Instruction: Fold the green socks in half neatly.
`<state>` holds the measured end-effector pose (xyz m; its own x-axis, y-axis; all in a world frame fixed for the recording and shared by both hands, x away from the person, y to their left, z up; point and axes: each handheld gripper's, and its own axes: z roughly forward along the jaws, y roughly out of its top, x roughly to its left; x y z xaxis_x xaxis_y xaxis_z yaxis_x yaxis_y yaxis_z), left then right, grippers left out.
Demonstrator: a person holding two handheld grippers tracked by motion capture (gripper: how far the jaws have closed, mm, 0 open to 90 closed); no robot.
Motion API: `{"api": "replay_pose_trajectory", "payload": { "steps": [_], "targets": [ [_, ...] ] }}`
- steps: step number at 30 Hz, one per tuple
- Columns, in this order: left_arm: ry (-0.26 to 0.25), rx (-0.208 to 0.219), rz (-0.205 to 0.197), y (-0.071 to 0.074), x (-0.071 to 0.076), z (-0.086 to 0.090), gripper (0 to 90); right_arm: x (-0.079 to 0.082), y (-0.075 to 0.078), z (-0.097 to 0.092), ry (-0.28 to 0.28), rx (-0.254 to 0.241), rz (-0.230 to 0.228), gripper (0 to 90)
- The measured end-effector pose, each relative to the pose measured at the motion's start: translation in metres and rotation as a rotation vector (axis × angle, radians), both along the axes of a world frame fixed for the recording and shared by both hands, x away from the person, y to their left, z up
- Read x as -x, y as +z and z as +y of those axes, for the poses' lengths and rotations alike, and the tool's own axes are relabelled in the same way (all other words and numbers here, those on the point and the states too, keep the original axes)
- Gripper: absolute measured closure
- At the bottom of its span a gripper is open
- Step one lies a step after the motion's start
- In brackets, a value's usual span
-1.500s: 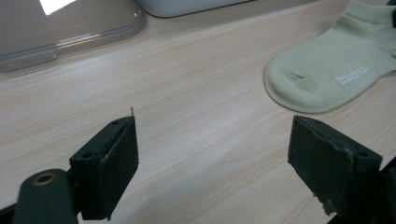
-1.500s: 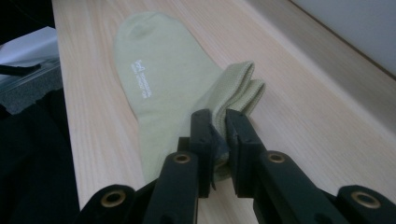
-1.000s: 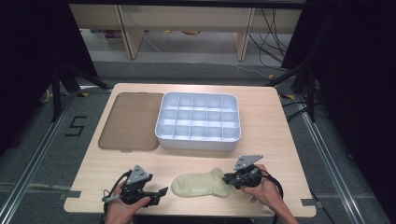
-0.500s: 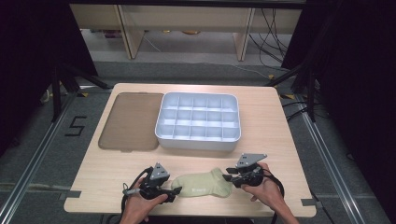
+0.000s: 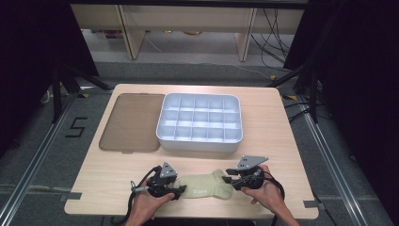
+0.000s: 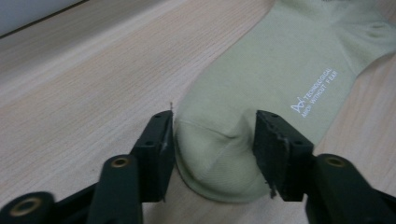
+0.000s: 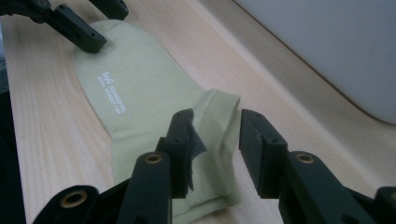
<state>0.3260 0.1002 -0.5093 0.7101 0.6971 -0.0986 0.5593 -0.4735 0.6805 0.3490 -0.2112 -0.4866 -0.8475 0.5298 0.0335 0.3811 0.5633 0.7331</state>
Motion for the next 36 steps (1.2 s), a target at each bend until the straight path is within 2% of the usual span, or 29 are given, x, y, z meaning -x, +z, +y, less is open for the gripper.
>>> {"api": "replay_pose_trajectory", "payload": {
  "steps": [1, 2, 3, 4, 6, 8, 9, 11, 12, 13, 14, 18, 19, 20, 22, 23, 25, 27, 28, 29, 32, 33, 34, 36],
  "targets": [
    [0.019, 0.016, -0.006, -0.001, 0.002, -0.001, 56.8, 0.001, 0.000, 0.000, -0.005, 0.003, 0.005, 65.2],
    [0.019, 0.016, -0.006, -0.001, 0.002, -0.001, 60.0, 0.001, 0.000, 0.000, -0.005, 0.003, 0.005, 65.2],
    [0.020, 0.036, -0.004, -0.003, 0.003, -0.001, 64.7, 0.001, 0.000, 0.001, 0.003, 0.002, 0.002, 65.1],
    [0.013, 0.028, -0.007, -0.003, 0.003, 0.000, 68.2, 0.001, 0.000, 0.002, 0.001, -0.001, -0.001, 65.1],
    [0.025, 0.041, -0.011, -0.004, 0.005, -0.001, 77.1, 0.002, 0.001, 0.002, -0.001, -0.005, 0.004, 65.3],
    [0.023, 0.057, -0.012, -0.004, 0.008, -0.003, 81.1, 0.004, 0.002, 0.006, 0.013, -0.007, -0.011, 66.6],
    [0.010, 0.037, -0.032, -0.003, 0.008, -0.004, 81.5, 0.005, 0.003, 0.008, 0.012, -0.008, -0.012, 67.1],
    [0.007, 0.035, -0.029, -0.002, 0.009, -0.004, 81.6, 0.006, 0.003, 0.010, 0.017, -0.008, -0.008, 68.0],
    [0.014, 0.050, -0.029, -0.001, 0.009, -0.004, 82.0, 0.008, 0.002, 0.016, 0.030, -0.021, -0.006, 72.0],
    [0.000, 0.039, -0.032, 0.001, 0.009, -0.003, 82.0, 0.008, 0.002, 0.019, 0.034, -0.017, -0.013, 73.5],
    [0.021, 0.044, -0.035, 0.001, 0.010, -0.004, 82.0, 0.009, 0.002, 0.023, 0.035, -0.020, -0.014, 75.6],
    [0.002, 0.021, -0.050, 0.007, 0.011, -0.004, 82.1, 0.004, 0.000, 0.042, 0.044, -0.016, -0.053, 85.3],
    [0.002, 0.021, -0.050, 0.007, 0.011, -0.004, 82.1, 0.004, 0.000, 0.042, 0.044, -0.016, -0.053, 85.3],
    [0.005, 0.019, -0.052, 0.007, 0.012, -0.004, 82.1, 0.000, -0.002, 0.051, 0.045, -0.004, -0.066, 87.4],
    [-0.007, 0.008, -0.045, 0.008, 0.013, -0.003, 82.1, -0.001, -0.004, 0.056, 0.041, -0.001, -0.058, 87.6],
    [-0.003, 0.017, -0.038, 0.008, 0.013, -0.004, 82.1, -0.006, -0.009, 0.064, 0.058, 0.006, -0.044, 88.2],
    [-0.006, 0.018, -0.036, 0.008, 0.012, -0.004, 82.1, -0.009, -0.011, 0.069, 0.066, 0.011, -0.044, 88.2],
    [-0.019, 0.016, -0.034, 0.008, 0.012, -0.002, 82.1, -0.013, -0.016, 0.077, 0.063, 0.025, -0.028, 88.2],
    [-0.006, 0.019, -0.029, 0.008, 0.012, -0.001, 82.1, -0.016, -0.021, 0.082, 0.048, 0.038, -0.017, 88.2],
    [-0.024, 0.025, -0.035, 0.010, 0.012, 0.001, 82.1, -0.017, -0.023, 0.083, 0.051, 0.042, -0.012, 88.3],
    [-0.016, 0.026, -0.031, 0.013, 0.013, 0.006, 82.2, -0.018, -0.026, 0.088, 0.050, 0.020, -0.010, 88.5],
    [-0.001, 0.027, -0.031, 0.014, 0.013, 0.008, 82.2, -0.018, -0.025, 0.091, 0.065, 0.032, -0.004, 88.4],
    [-0.005, 0.022, -0.032, 0.016, 0.014, 0.011, 82.2, -0.016, -0.027, 0.094, 0.060, 0.007, -0.002, 88.1],
    [0.004, 0.011, -0.028, 0.017, 0.014, 0.017, 82.2, -0.017, -0.025, 0.096, 0.071, 0.021, -0.005, 87.8]
  ]
}}
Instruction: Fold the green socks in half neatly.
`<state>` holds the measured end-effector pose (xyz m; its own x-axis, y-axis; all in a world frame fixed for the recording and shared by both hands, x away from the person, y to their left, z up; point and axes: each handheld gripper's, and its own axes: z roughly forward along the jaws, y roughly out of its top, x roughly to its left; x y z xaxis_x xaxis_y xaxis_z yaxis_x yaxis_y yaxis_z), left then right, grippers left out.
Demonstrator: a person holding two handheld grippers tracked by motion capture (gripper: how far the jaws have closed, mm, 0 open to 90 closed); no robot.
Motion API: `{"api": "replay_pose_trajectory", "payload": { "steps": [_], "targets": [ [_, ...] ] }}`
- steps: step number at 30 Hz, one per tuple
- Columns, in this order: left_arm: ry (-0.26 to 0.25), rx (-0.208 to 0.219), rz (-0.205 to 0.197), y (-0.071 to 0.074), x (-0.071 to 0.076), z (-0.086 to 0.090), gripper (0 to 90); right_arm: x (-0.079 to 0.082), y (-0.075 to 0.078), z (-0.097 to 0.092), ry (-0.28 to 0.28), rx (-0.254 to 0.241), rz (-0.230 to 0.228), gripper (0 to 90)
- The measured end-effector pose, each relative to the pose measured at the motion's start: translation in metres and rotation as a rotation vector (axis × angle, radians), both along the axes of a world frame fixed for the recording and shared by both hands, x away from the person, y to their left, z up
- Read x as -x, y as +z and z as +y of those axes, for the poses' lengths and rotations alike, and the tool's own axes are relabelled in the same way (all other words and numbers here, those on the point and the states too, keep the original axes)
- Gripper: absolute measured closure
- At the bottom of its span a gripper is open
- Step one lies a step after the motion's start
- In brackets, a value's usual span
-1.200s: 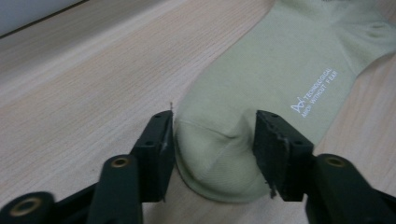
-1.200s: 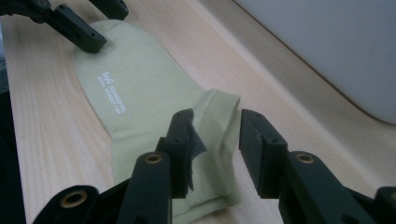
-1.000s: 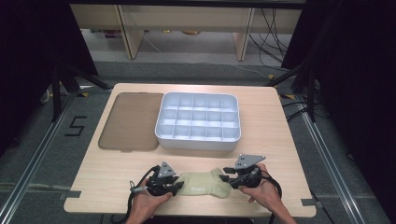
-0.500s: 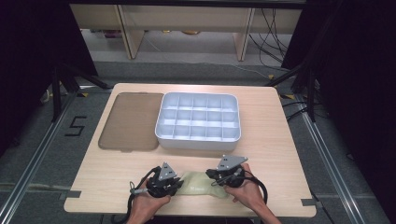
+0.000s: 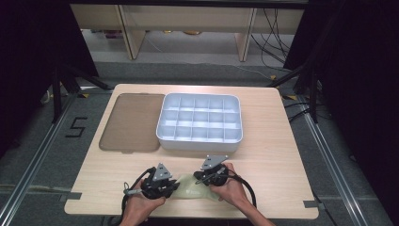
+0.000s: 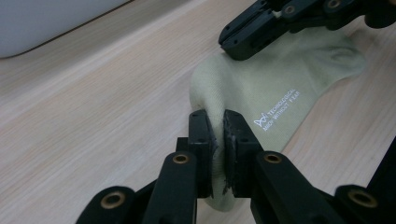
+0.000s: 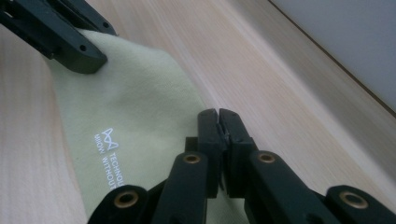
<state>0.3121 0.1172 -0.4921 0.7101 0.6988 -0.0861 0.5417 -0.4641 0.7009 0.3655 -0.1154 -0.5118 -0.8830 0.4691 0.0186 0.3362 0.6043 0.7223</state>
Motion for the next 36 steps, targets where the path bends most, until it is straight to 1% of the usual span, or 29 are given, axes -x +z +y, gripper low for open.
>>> {"api": "replay_pose_trajectory", "payload": {
  "steps": [1, 2, 3, 4, 6, 7, 8, 9, 10, 12, 13, 14, 15, 16, 18, 19, 20, 21, 22, 23, 24, 25, 26, 27, 28, 29, 30, 31, 36],
  "targets": [
    [-0.001, -0.007, 0.001, 0.002, 0.000, 0.004, 82.2, 0.001, 0.001, 0.000, 0.011, -0.012, 0.002, 87.8],
    [0.007, 0.002, 0.011, 0.002, 0.000, 0.007, 82.2, 0.007, 0.010, -0.005, 0.026, -0.055, 0.004, 87.8],
    [0.011, -0.014, 0.006, 0.005, 0.000, 0.011, 82.2, 0.010, 0.012, -0.007, 0.028, -0.073, 0.000, 87.8],
    [0.006, -0.018, 0.014, 0.007, 0.000, 0.012, 82.2, 0.015, 0.016, -0.010, 0.036, -0.087, 0.017, 88.0],
    [0.005, -0.024, 0.006, 0.008, -0.001, 0.012, 82.2, 0.019, 0.017, -0.012, 0.041, -0.095, 0.020, 88.0],
    [0.008, -0.035, 0.007, 0.010, -0.002, 0.009, 82.2, 0.027, 0.016, -0.010, 0.072, -0.092, 0.035, 88.0],
    [0.008, -0.035, 0.007, 0.010, -0.002, 0.009, 82.2, 0.027, 0.016, -0.010, 0.072, -0.092, 0.035, 88.0],
    [0.008, -0.045, 0.000, 0.014, -0.002, 0.007, 82.1, 0.032, 0.013, -0.006, 0.103, -0.095, 0.066, 88.0],
    [-0.002, -0.048, -0.004, 0.016, -0.002, 0.006, 82.1, 0.035, 0.011, -0.003, 0.119, -0.089, 0.074, 88.1],
    [0.005, -0.041, 0.002, 0.018, -0.004, 0.004, 82.1, 0.039, 0.006, 0.004, 0.155, -0.071, 0.058, 88.2],
    [0.005, -0.041, 0.002, 0.018, -0.004, 0.004, 82.1, 0.039, 0.006, 0.004, 0.155, -0.071, 0.058, 88.2],
    [0.004, -0.043, 0.000, 0.020, -0.004, 0.003, 82.1, 0.041, 0.004, 0.007, 0.161, -0.044, 0.064, 88.2],
    [0.003, -0.046, -0.002, 0.021, -0.005, 0.002, 82.1, 0.041, -0.003, 0.012, 0.166, -0.020, 0.052, 89.6],
    [-0.007, -0.061, -0.013, 0.023, -0.006, 0.000, 82.1, 0.041, -0.004, 0.013, 0.165, -0.027, 0.078, 89.5],
    [-0.001, -0.060, -0.009, 0.023, -0.006, -0.001, 82.1, 0.041, -0.003, 0.013, 0.163, -0.025, 0.070, 89.1],
    [-0.010, -0.066, -0.013, 0.025, -0.007, 0.000, 82.1, 0.039, 0.001, 0.010, 0.164, -0.044, 0.067, 88.7],
    [-0.010, -0.066, -0.013, 0.025, -0.007, 0.000, 82.1, 0.039, 0.004, 0.008, 0.144, -0.068, 0.076, 88.8],
    [-0.010, -0.074, -0.009, 0.025, -0.007, 0.000, 82.1, 0.034, 0.009, 0.003, 0.143, -0.080, 0.037, 88.7],
    [-0.010, -0.078, -0.005, 0.025, -0.007, 0.000, 82.1, 0.031, 0.016, -0.003, 0.104, -0.085, 0.041, 88.8],
    [-0.007, -0.074, 0.001, 0.024, -0.007, 0.000, 82.1, 0.025, 0.019, -0.010, 0.089, -0.094, 0.012, 88.8],
    [-0.005, -0.078, 0.001, 0.024, -0.007, 0.000, 82.1, 0.020, 0.021, -0.016, 0.055, -0.099, 0.000, 88.8],
    [-0.008, -0.087, -0.003, 0.024, -0.007, 0.001, 82.1, 0.015, 0.022, -0.023, 0.033, -0.096, -0.005, 88.8],
    [-0.008, -0.087, -0.003, 0.024, -0.007, 0.001, 82.1, 0.015, 0.022, -0.023, 0.033, -0.096, -0.005, 88.8],
    [-0.020, -0.101, -0.001, 0.025, -0.008, 0.002, 82.1, 0.011, 0.023, -0.030, 0.003, -0.090, 0.006, 88.8],
    [0.003, -0.094, 0.011, 0.024, -0.007, 0.001, 82.1, 0.004, 0.021, -0.043, -0.030, -0.077, 0.016, 88.8],
    [0.003, -0.094, 0.011, 0.024, -0.007, 0.001, 82.1, 0.004, 0.021, -0.043, -0.030, -0.077, 0.016, 88.8],
    [-0.004, -0.105, 0.018, 0.025, -0.008, 0.001, 82.1, 0.004, 0.019, -0.048, -0.044, -0.052, 0.039, 88.8],
    [-0.018, -0.132, 0.010, 0.028, -0.009, 0.000, 82.0, 0.004, 0.017, -0.049, -0.047, -0.042, 0.038, 88.8],
    [-0.023, -0.127, 0.015, 0.033, -0.009, -0.004, 81.9, 0.005, 0.010, -0.049, -0.021, -0.016, 0.062, 88.8]
  ]
}}
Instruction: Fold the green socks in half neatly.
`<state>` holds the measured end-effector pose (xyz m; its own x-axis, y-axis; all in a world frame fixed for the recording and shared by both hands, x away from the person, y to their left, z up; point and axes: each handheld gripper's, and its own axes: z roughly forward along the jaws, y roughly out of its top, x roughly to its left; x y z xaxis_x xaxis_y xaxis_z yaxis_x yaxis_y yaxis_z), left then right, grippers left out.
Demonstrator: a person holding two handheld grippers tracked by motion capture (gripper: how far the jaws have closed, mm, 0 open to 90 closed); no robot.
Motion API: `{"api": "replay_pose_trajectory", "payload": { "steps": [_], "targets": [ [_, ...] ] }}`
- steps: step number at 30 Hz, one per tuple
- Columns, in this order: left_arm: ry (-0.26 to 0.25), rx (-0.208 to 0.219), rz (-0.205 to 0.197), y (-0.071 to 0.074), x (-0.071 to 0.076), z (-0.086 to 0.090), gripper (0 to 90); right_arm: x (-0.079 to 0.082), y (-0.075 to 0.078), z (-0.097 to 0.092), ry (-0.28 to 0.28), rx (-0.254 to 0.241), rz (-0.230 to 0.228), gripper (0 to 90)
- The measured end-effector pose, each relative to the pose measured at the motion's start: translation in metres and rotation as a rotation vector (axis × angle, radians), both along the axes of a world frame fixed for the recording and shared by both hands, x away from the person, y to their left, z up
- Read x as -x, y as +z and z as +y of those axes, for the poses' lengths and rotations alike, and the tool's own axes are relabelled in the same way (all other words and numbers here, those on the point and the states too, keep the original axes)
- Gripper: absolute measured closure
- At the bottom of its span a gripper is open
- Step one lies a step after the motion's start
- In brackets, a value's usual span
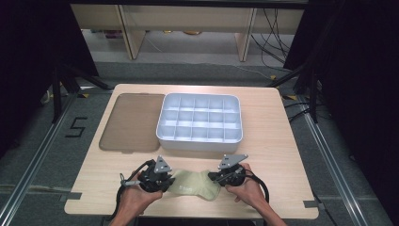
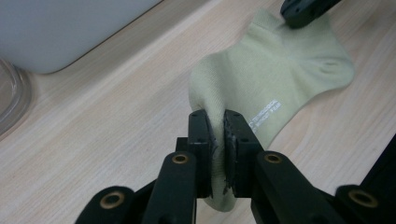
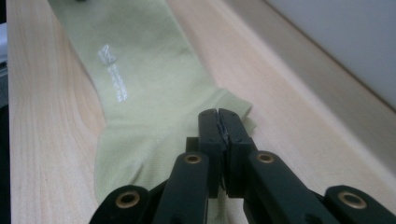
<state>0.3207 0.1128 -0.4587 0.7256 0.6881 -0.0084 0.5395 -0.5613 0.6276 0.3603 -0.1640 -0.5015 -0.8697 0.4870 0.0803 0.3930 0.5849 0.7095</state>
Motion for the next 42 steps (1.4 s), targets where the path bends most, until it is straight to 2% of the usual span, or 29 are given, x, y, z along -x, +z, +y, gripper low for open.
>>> {"api": "replay_pose_trajectory", "payload": {
  "steps": [3, 4, 5, 8, 10, 11, 12, 13, 14, 16, 22, 28, 30, 32, 35, 36, 39, 42],
  "targets": [
    [-0.010, 0.025, -0.005, 0.004, 0.000, -0.005, 81.7, -0.001, -0.003, 0.003, 0.004, 0.010, 0.001, 89.0],
    [0.001, 0.040, -0.007, 0.004, 0.001, -0.008, 81.6, -0.002, -0.004, 0.003, 0.006, 0.006, 0.004, 89.1],
    [-0.027, 0.050, -0.013, 0.006, 0.000, -0.012, 81.6, -0.003, -0.004, 0.002, 0.006, 0.001, 0.016, 89.1],
    [-0.031, 0.069, -0.014, 0.005, 0.000, -0.018, 81.6, -0.004, -0.005, -0.001, 0.009, -0.017, 0.029, 89.2],
    [-0.029, 0.097, -0.008, 0.002, -0.001, -0.028, 81.6, -0.004, -0.006, -0.002, -0.013, -0.045, 0.077, 89.3],
    [-0.039, 0.103, -0.011, 0.001, -0.002, -0.031, 81.6, -0.005, -0.007, -0.002, -0.005, -0.043, 0.061, 89.3],
    [-0.047, 0.113, -0.011, 0.000, -0.002, -0.034, 81.6, -0.005, -0.006, -0.002, -0.003, -0.041, 0.074, 89.4],
    [-0.047, 0.113, -0.011, 0.000, -0.002, -0.034, 81.6, -0.005, -0.007, -0.002, 0.000, -0.041, 0.064, 89.4],
    [-0.041, 0.136, -0.007, -0.003, -0.002, -0.041, 81.6, -0.006, -0.007, -0.003, 0.005, -0.038, 0.055, 89.4],
    [-0.059, 0.146, -0.004, -0.006, -0.003, -0.048, 81.5, -0.007, -0.007, -0.003, 0.005, -0.041, 0.058, 89.4],
    [-0.077, 0.143, 0.006, -0.013, -0.005, -0.059, 81.5, -0.007, -0.007, -0.004, 0.001, -0.055, 0.071, 89.4],
    [-0.080, 0.151, 0.017, -0.020, -0.007, -0.061, 81.5, -0.007, -0.008, -0.004, 0.004, -0.054, 0.061, 89.4],
    [-0.070, 0.159, 0.022, -0.022, -0.007, -0.063, 81.4, -0.008, -0.007, -0.004, -0.001, -0.058, 0.071, 89.3],
    [-0.087, 0.152, 0.017, -0.022, -0.008, -0.063, 81.4, -0.008, -0.008, -0.004, 0.001, -0.056, 0.061, 89.3],
    [-0.087, 0.146, 0.020, -0.023, -0.008, -0.064, 81.3, -0.007, -0.007, -0.004, -0.008, -0.063, 0.072, 88.6],
    [-0.083, 0.148, 0.018, -0.023, -0.008, -0.064, 81.4, -0.008, -0.007, -0.005, -0.005, -0.062, 0.060, 88.3],
    [-0.084, 0.147, 0.016, -0.024, -0.009, -0.064, 81.4, -0.009, 0.000, -0.009, -0.006, -0.073, 0.037, 88.0],
    [-0.077, 0.152, 0.020, -0.024, -0.009, -0.064, 81.3, -0.008, 0.004, -0.011, -0.024, -0.080, 0.049, 88.0]
  ]
}}
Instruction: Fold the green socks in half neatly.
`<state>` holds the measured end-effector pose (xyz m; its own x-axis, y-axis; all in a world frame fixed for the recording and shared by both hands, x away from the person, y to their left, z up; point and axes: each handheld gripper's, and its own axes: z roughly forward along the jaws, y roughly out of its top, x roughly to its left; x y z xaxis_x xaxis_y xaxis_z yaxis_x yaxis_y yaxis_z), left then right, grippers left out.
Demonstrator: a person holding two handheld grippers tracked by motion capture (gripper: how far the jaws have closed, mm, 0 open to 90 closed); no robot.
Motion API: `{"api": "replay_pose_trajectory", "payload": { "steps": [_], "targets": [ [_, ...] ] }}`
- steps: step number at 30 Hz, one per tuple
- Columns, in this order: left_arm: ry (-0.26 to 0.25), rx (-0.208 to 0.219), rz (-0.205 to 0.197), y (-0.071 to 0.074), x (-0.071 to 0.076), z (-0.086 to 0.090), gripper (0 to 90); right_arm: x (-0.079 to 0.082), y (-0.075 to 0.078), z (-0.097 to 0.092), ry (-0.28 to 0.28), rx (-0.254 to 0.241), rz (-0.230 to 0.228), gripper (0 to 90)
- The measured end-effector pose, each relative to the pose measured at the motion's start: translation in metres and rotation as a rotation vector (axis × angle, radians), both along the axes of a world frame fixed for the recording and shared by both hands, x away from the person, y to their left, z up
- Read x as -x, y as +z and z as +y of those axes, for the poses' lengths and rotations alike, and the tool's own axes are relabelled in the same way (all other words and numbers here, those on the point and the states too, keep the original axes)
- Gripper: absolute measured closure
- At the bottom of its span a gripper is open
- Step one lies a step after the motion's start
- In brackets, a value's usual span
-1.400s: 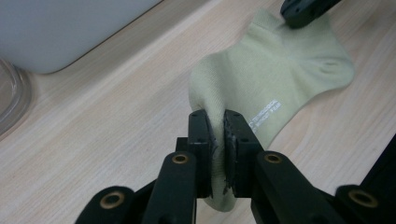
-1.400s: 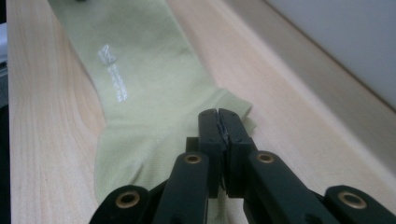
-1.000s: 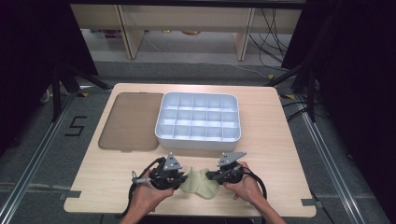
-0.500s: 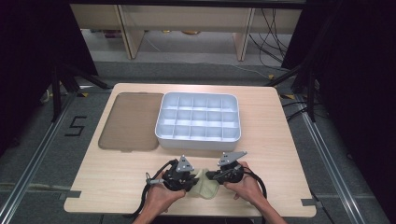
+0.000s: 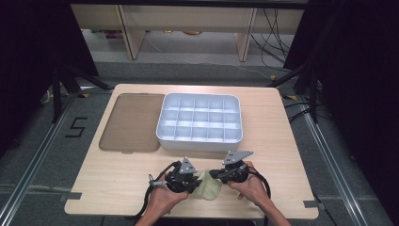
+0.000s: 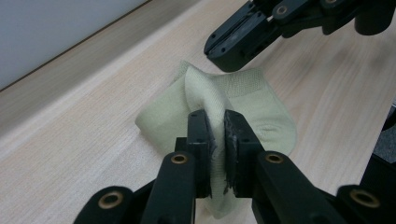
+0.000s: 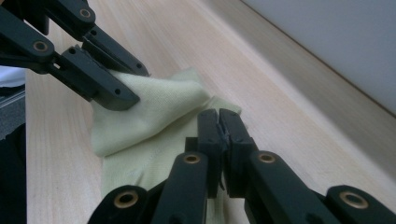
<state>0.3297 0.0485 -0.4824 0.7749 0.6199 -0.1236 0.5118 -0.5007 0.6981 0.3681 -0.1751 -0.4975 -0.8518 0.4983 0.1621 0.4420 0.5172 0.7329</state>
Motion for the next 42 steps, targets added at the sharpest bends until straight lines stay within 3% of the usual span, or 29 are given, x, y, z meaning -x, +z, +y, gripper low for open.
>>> {"api": "replay_pose_trajectory", "payload": {
  "steps": [10, 16, 19, 23, 25, 28, 30, 31, 33, 35, 37, 39, 42],
  "targets": [
    [-0.003, -0.012, -0.014, 0.000, 0.000, -0.003, 81.1, 0.018, 0.003, -0.018, 0.017, 0.058, -0.015, 88.1],
    [-0.011, -0.018, -0.012, -0.001, 0.000, -0.008, 80.8, 0.017, -0.002, -0.017, 0.015, 0.093, -0.016, 88.1],
    [-0.031, -0.038, -0.021, -0.001, -0.001, -0.014, 80.4, 0.015, -0.005, -0.018, -0.001, 0.089, 0.000, 88.4],
    [-0.028, -0.017, -0.019, -0.003, -0.001, -0.021, 79.7, 0.013, -0.007, -0.020, 0.001, 0.069, 0.016, 88.5],
    [-0.045, -0.036, -0.017, -0.002, -0.002, -0.022, 79.5, 0.013, -0.007, -0.020, -0.003, 0.061, 0.020, 88.5],
    [-0.033, -0.019, -0.004, -0.002, -0.002, -0.026, 75.0, 0.012, -0.008, -0.021, 0.000, 0.056, 0.016, 88.5],
    [-0.051, -0.004, -0.014, -0.001, -0.003, -0.027, 68.2, 0.012, -0.008, -0.021, -0.003, 0.054, 0.025, 88.5],
    [-0.034, 0.031, -0.009, 0.003, 0.000, -0.026, 66.7, 0.012, -0.008, -0.022, -0.003, 0.050, 0.032, 88.5],
    [-0.040, 0.038, -0.026, 0.009, 0.000, -0.024, 65.6, 0.013, -0.008, -0.022, -0.009, 0.051, 0.040, 88.5],
    [-0.044, 0.073, -0.056, 0.026, 0.002, -0.014, 64.1, 0.013, -0.008, -0.021, -0.011, 0.048, 0.046, 88.5],
    [-0.033, 0.081, -0.053, 0.033, 0.003, -0.006, 64.4, 0.014, -0.008, -0.021, -0.014, 0.047, 0.052, 88.5],
    [-0.038, 0.075, -0.065, 0.034, 0.002, -0.002, 65.1, 0.014, -0.008, -0.021, -0.014, 0.048, 0.052, 88.5],
    [-0.010, 0.053, -0.053, 0.025, 0.001, 0.010, 68.4, 0.014, -0.007, -0.021, -0.017, 0.044, 0.056, 88.4]
  ]
}}
